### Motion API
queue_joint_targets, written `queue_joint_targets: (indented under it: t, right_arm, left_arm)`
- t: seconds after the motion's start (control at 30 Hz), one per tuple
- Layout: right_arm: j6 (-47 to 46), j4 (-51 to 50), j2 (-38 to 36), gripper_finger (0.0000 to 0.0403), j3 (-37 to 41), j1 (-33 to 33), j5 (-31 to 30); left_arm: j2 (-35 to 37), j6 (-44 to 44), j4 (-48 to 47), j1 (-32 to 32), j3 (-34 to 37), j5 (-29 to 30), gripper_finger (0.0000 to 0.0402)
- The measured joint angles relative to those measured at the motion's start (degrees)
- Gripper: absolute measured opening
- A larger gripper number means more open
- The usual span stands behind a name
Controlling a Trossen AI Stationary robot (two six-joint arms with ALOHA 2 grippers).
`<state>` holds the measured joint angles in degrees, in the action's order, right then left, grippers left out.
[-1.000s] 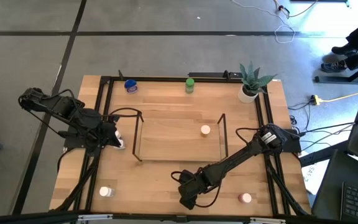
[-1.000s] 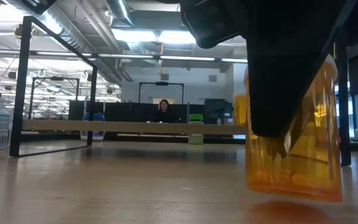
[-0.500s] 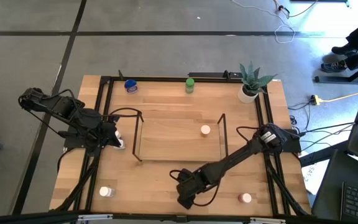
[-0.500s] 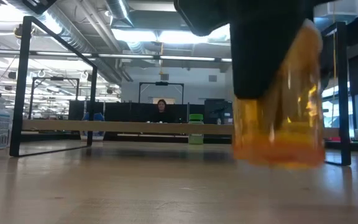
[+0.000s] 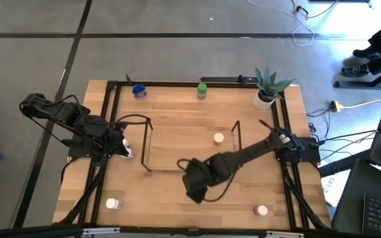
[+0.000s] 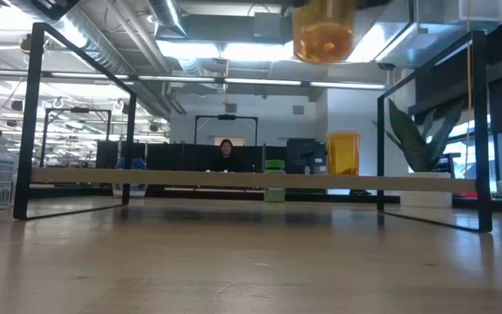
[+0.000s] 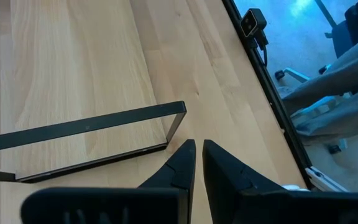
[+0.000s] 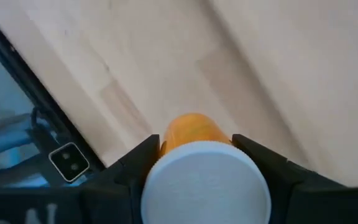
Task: Pick and place medicine bottles onto shelf by color
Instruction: Put the orange pill bottle on the shelf
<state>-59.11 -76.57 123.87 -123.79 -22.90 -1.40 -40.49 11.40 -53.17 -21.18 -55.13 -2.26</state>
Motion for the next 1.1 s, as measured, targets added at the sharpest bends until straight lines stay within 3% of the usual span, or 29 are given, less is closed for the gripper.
queue_joint_targets:
  t: [0.2,0.5,0.83,1.1]
  right_arm:
    - [7.22,-4.01,0.00,0.0189,-5.20,6.90,-0.87]
    - [18.78,-5.79,0.11,0.0191,-4.96,14.94,-0.74]
    - [28.63,-10.13,0.11,0.0192,-4.94,13.79,-6.88]
    - [37.58,-5.54,0.18,0.0194,-3.39,14.21,-4.48]
  left_arm:
    - [0.00,0.00,-0.06,-0.01,0.00,0.15,0.0025]
    - [0.02,-0.02,-0.48,-0.01,0.00,0.13,0.0025]
    - [0.02,-3.02,-0.42,0.00,0.00,0.37,0.0025]
    - [0.00,-2.95,-0.42,0.00,0.00,4.59,0.0025]
